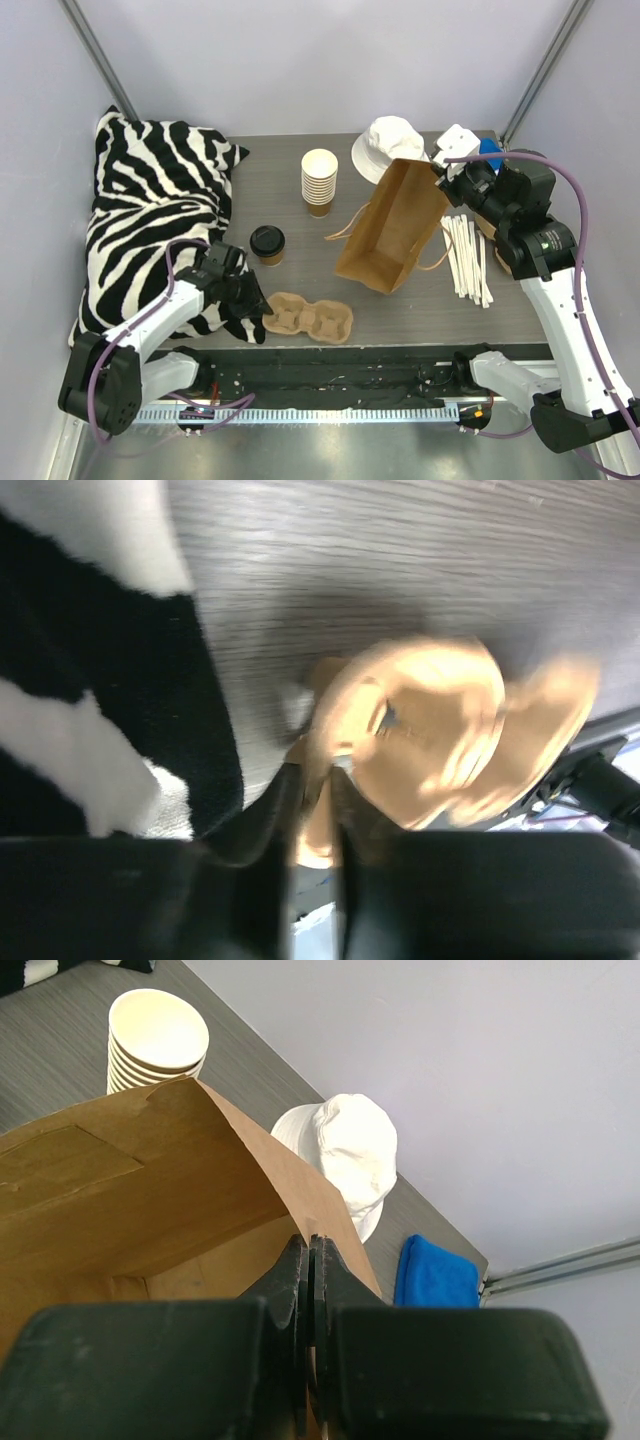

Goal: Pack the takeout coffee

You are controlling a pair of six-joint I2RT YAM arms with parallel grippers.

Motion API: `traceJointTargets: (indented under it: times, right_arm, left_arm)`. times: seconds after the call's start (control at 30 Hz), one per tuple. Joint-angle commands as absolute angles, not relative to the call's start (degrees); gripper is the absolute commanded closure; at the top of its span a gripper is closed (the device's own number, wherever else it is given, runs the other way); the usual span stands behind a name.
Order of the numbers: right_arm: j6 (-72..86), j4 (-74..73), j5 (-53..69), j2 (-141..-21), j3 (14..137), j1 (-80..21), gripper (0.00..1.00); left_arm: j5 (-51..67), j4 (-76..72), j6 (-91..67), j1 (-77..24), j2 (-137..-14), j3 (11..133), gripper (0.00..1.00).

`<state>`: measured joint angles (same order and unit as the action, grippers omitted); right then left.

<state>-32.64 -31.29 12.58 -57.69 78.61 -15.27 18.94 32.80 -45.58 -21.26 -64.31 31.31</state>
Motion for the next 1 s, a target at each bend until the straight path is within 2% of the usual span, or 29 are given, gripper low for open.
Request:
traceJointTargets:
  times: [0.0, 0.03, 0.07, 0.17, 0.33, 0.57, 0.63, 0.73, 0.87, 0.97]
  right_arm:
    - [-32.1, -31.9, 12.8, -57.6, 80.2, -15.4, 0.99]
    - [-32.1, -32.3, 13.0, -57.4, 80.2, -15.4, 0.99]
    - [-32.0, -32.6, 13.2, -57.3, 80.3, -15.3, 0.99]
    - [-31.6, -34.1, 14.1, -57.0, 80.9, -15.4, 0.99]
    - [-29.4, -36.2, 16.2, -57.0, 82.3, -15.4, 0.99]
    - [-26.9, -37.4, 17.3, -56.6, 83.8, -15.4, 0.99]
    - [-26.3, -38.2, 18.0, -56.3, 83.8, -15.4, 0.99]
    - [-26.0, -39.9, 19.6, -56.1, 84.2, -15.4, 0.99]
    - [-24.3, -40.4, 21.1, -56.8, 85.2, -15.4, 0.99]
    - [-23.7, -39.9, 22.1, -57.2, 85.4, -15.4, 0.99]
  left_arm:
    - [18.7, 32.0, -42.4, -21.9, -60.0, 33.7, 0.89]
    - [19.0, 32.4, -41.5, -22.0, -58.6, 34.4, 0.99]
    - [19.6, 33.3, -40.7, -22.2, -58.0, 35.3, 1.0]
    - [20.2, 36.5, -34.3, -24.0, -55.5, 41.3, 1.0]
    - [28.4, 41.3, -21.8, -25.2, -51.2, 53.3, 1.0]
    - [29.6, 55.5, -4.3, -27.2, -48.7, 68.3, 1.0]
    - [29.0, 60.5, 5.2, -27.2, -48.8, 71.6, 1.0]
    - [21.1, 64.3, 14.9, -27.2, -50.0, 81.6, 1.0]
    - [18.5, 64.2, 20.0, -27.2, -54.1, 96.1, 1.0]
    - [22.3, 63.4, 19.8, -27.2, -58.5, 106.8, 1.0]
